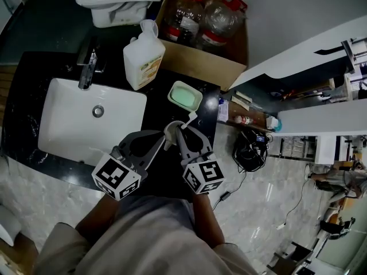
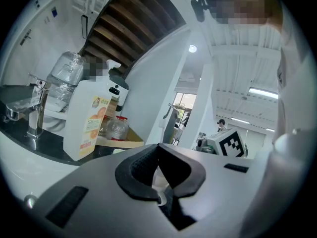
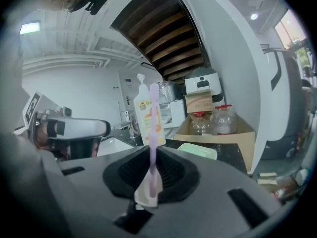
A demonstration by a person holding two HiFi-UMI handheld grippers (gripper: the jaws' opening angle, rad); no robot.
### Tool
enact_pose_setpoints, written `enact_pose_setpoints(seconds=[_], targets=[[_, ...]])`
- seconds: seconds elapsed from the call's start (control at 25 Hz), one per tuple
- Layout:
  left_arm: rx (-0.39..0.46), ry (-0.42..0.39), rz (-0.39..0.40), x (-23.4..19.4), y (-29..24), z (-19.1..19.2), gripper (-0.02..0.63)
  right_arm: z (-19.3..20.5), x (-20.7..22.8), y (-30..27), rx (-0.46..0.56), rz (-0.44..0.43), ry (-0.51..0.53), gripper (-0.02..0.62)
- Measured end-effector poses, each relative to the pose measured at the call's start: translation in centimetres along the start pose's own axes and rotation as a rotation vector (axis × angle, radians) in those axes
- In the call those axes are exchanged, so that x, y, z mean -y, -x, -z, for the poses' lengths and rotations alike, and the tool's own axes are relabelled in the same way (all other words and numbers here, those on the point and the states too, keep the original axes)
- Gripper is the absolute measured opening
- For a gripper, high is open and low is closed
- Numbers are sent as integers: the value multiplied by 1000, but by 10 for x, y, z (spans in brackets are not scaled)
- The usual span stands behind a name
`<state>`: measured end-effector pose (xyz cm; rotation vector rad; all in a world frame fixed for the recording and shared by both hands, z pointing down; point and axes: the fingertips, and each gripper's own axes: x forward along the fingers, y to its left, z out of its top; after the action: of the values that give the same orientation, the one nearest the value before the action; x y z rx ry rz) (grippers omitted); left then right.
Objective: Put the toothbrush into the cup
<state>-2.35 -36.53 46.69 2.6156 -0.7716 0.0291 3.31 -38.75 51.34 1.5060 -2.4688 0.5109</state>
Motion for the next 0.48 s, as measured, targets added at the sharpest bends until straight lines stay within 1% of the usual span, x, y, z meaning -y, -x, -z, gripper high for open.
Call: enact_pose_setpoints(seconds=[0.32, 0.48], targets=[[-9, 17, -1, -7, -3, 4, 9, 10, 0, -4, -46, 12, 26, 48], [-10, 27, -8, -11, -3, 5, 9, 13, 2, -7, -63, 25, 56, 48]])
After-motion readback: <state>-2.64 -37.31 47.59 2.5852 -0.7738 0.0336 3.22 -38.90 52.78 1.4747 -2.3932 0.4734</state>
